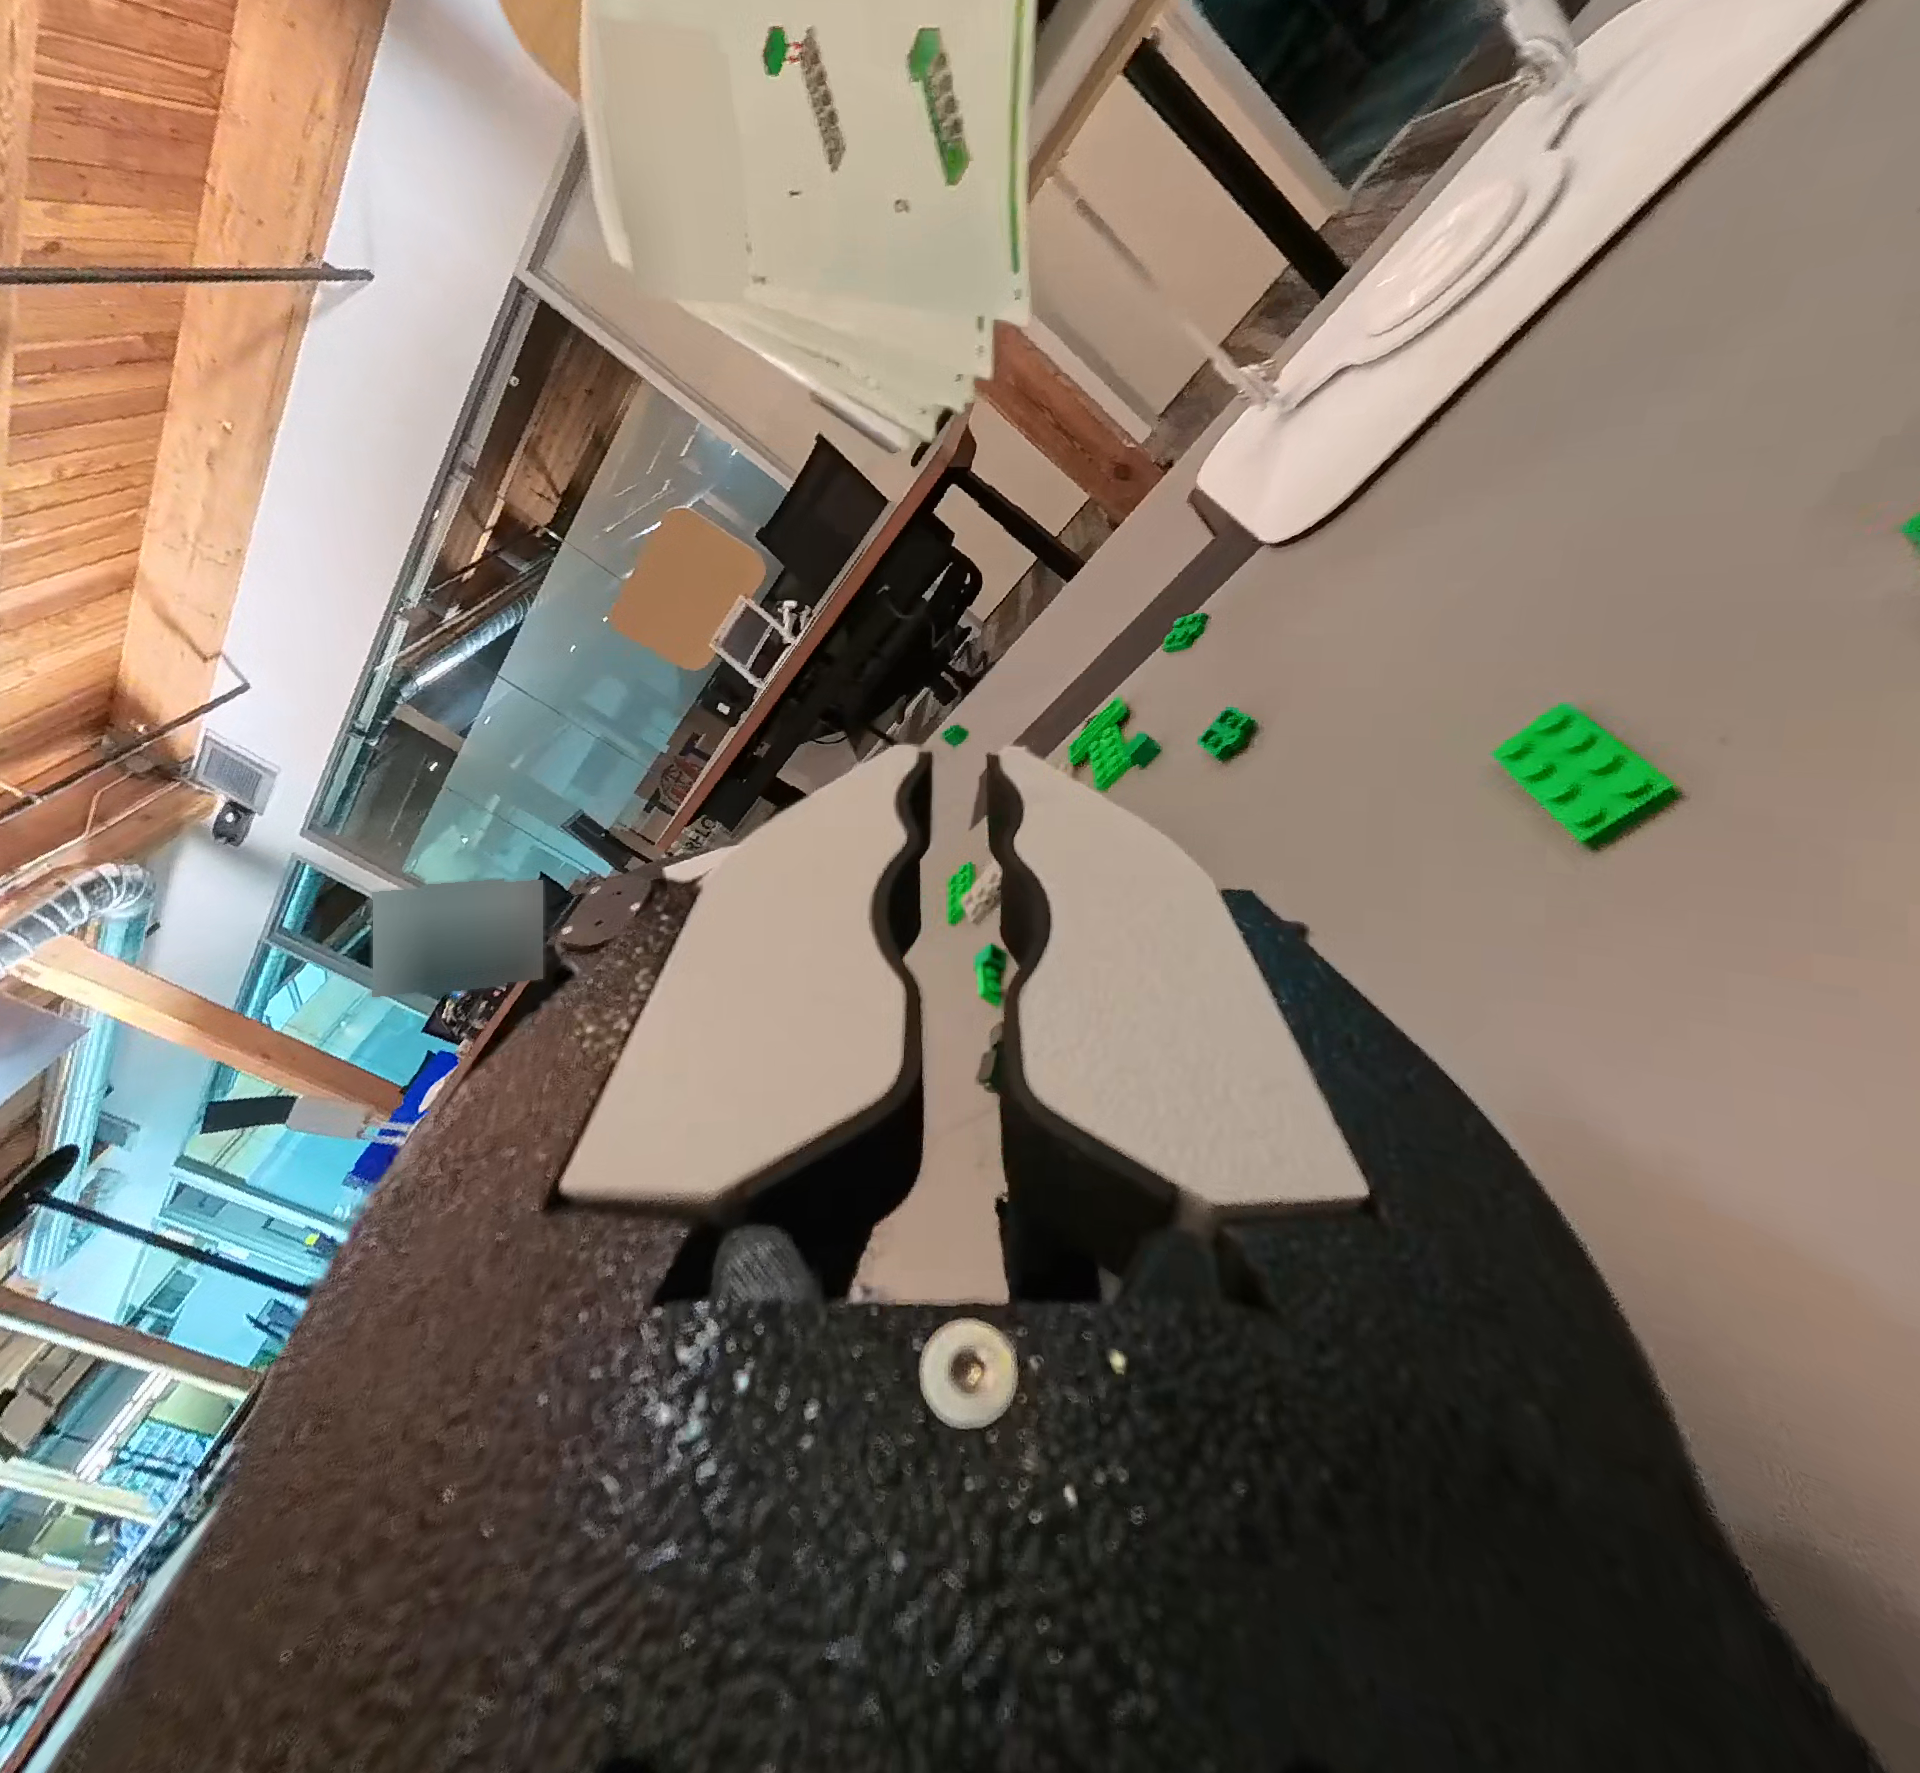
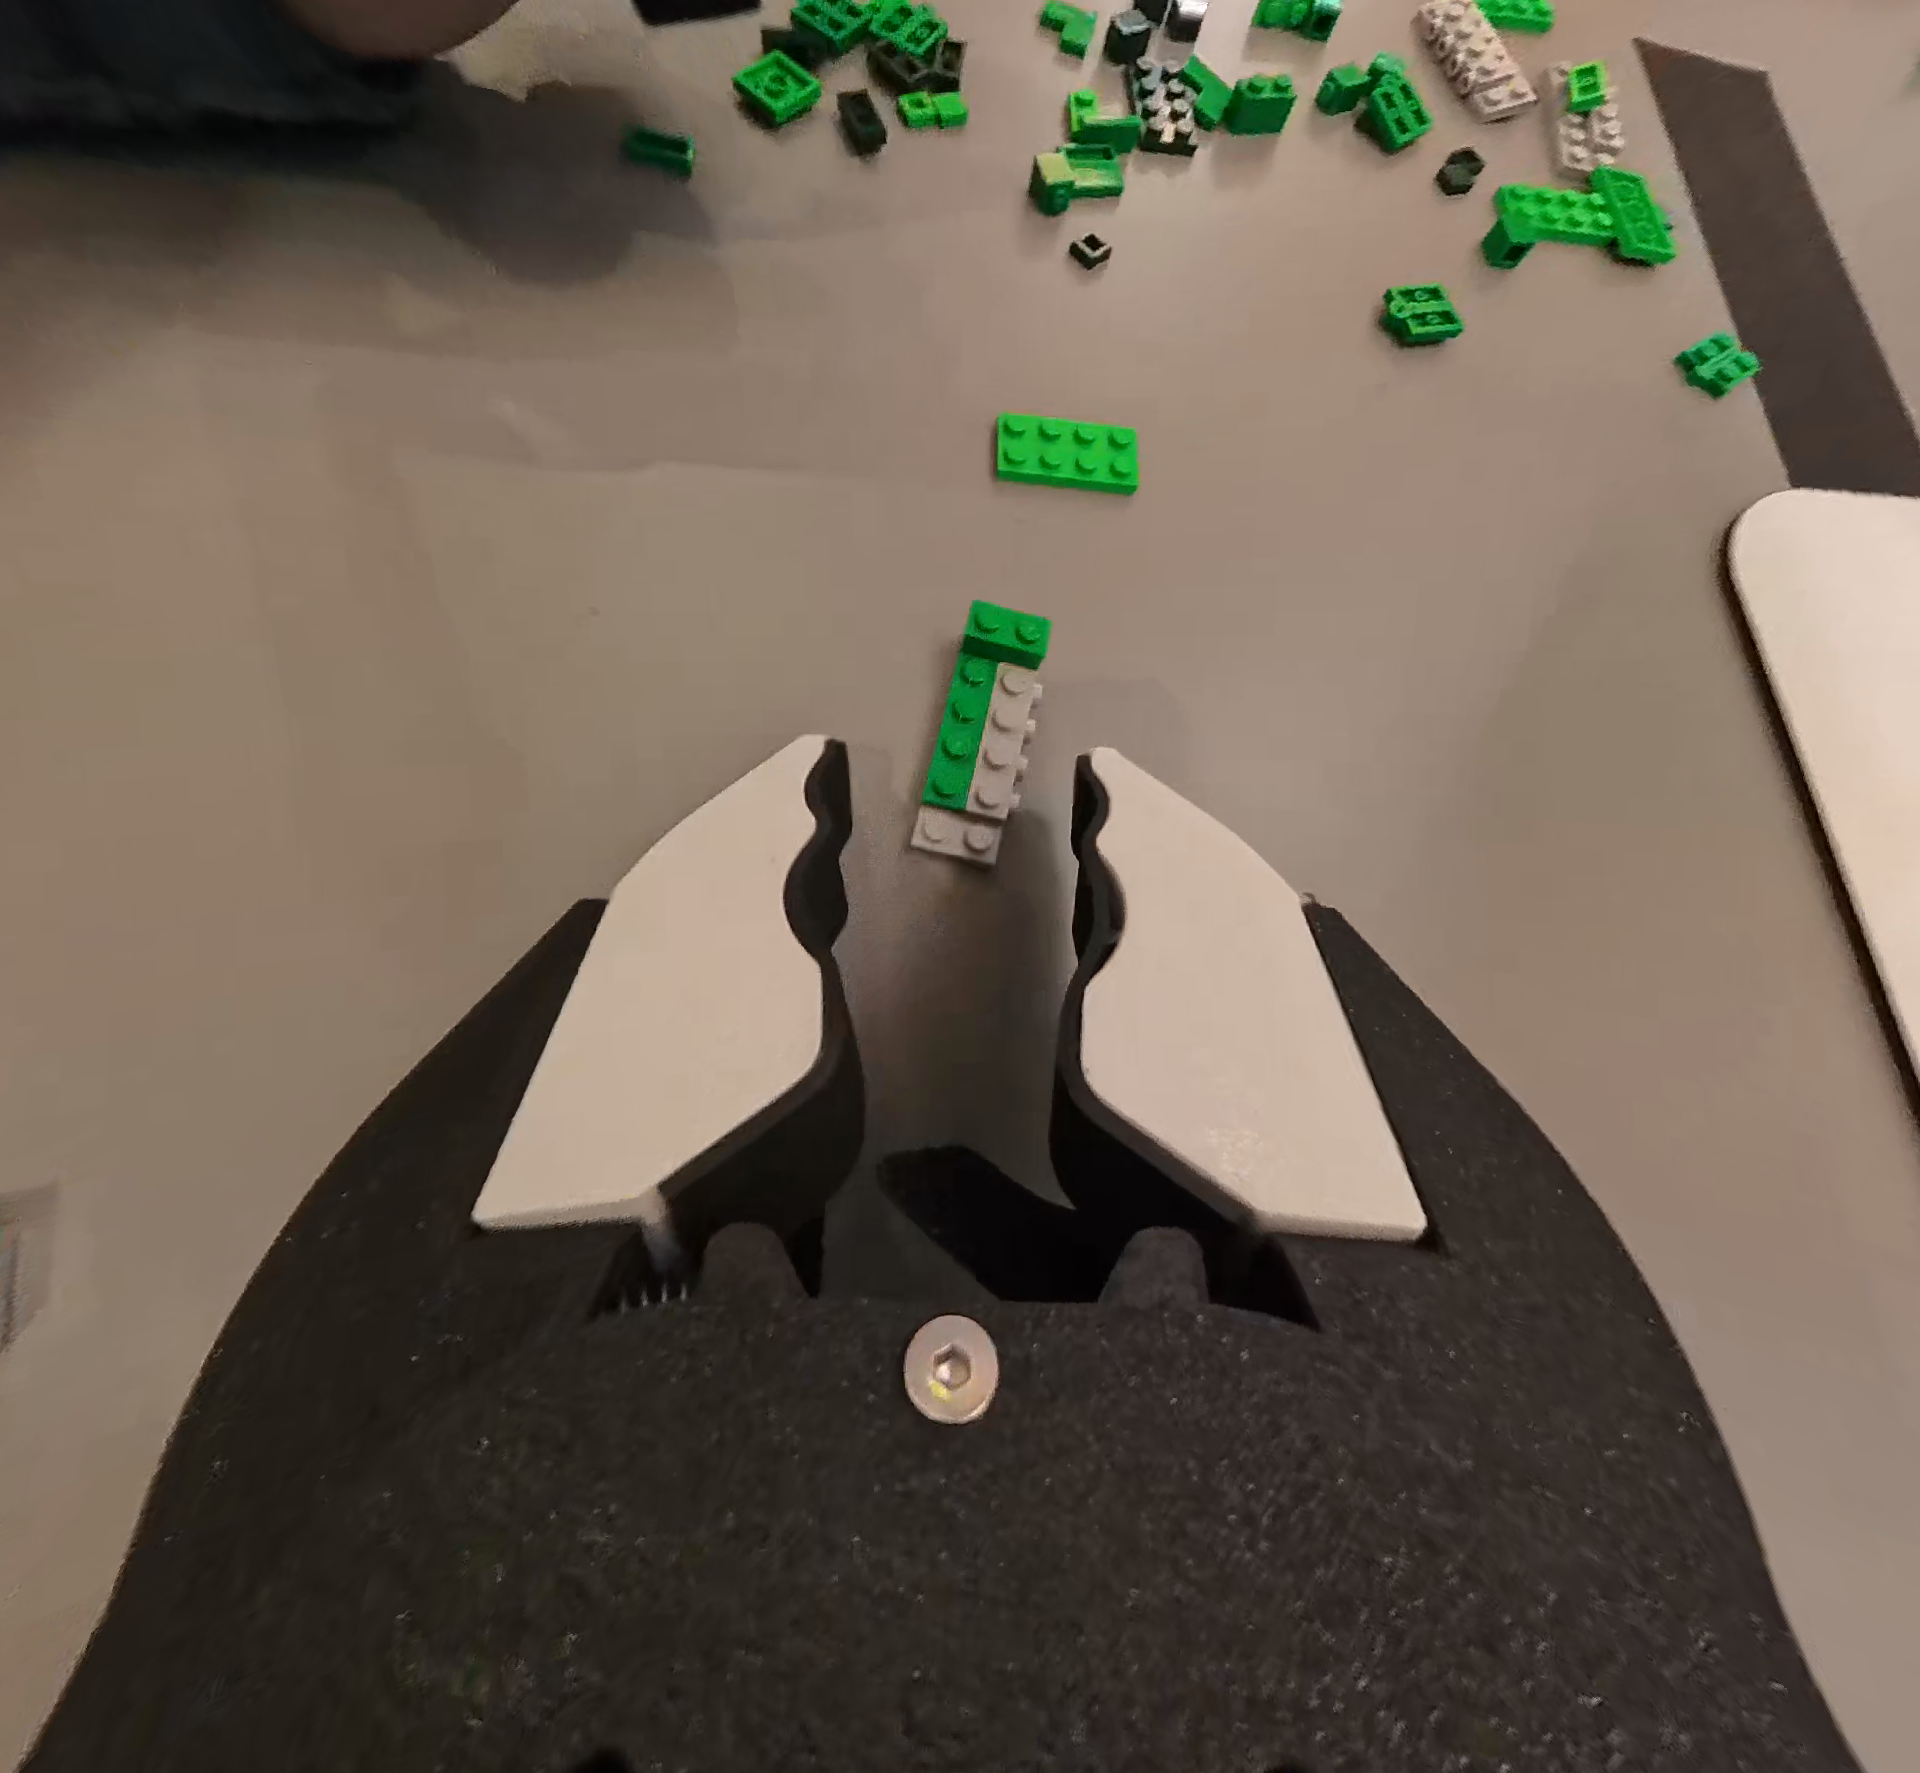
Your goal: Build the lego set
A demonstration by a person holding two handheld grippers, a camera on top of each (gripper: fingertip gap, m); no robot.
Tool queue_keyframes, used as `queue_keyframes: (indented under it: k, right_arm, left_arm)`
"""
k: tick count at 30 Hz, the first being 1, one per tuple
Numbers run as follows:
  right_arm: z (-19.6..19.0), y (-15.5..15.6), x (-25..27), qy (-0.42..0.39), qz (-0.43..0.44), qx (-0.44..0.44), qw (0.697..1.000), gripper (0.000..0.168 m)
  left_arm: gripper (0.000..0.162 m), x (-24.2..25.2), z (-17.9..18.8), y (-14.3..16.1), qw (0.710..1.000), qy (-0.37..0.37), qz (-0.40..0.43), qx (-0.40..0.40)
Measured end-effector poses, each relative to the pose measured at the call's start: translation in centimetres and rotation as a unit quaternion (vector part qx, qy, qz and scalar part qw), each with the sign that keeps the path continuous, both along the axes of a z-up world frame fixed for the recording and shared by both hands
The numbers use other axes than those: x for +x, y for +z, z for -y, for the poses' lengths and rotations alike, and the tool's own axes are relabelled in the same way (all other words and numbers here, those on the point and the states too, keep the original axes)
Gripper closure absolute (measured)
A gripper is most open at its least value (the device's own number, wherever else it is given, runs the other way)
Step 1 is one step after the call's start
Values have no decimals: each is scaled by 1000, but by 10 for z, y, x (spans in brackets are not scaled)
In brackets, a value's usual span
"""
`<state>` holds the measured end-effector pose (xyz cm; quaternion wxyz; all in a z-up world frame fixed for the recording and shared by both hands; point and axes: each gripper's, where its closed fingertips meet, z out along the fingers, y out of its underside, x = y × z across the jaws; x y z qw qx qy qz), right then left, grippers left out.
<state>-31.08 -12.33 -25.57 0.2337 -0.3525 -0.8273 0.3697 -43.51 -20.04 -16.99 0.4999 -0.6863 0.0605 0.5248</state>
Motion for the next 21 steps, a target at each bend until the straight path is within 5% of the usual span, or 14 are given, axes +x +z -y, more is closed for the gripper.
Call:
queue_keyframes:
  k: [1,9,15,21]
  right_arm:
    - [-1,-2,2,0,10,-1,1000,129]
    - [13,-3,15,57,40,-30,997,132]
    - [-2,61,-9,-12,-225,-81,971,132]
    - [-28,84,-11,-86,-340,-74,934,137]
  left_arm:
    - [152,-3,3,2,1000,7,-1,5]
    - [151,-35,37,10,997,66,9,27]
    - [140,-60,55,-16,978,80,189,40]
    - [141,-72,63,-37,947,76,310,41]
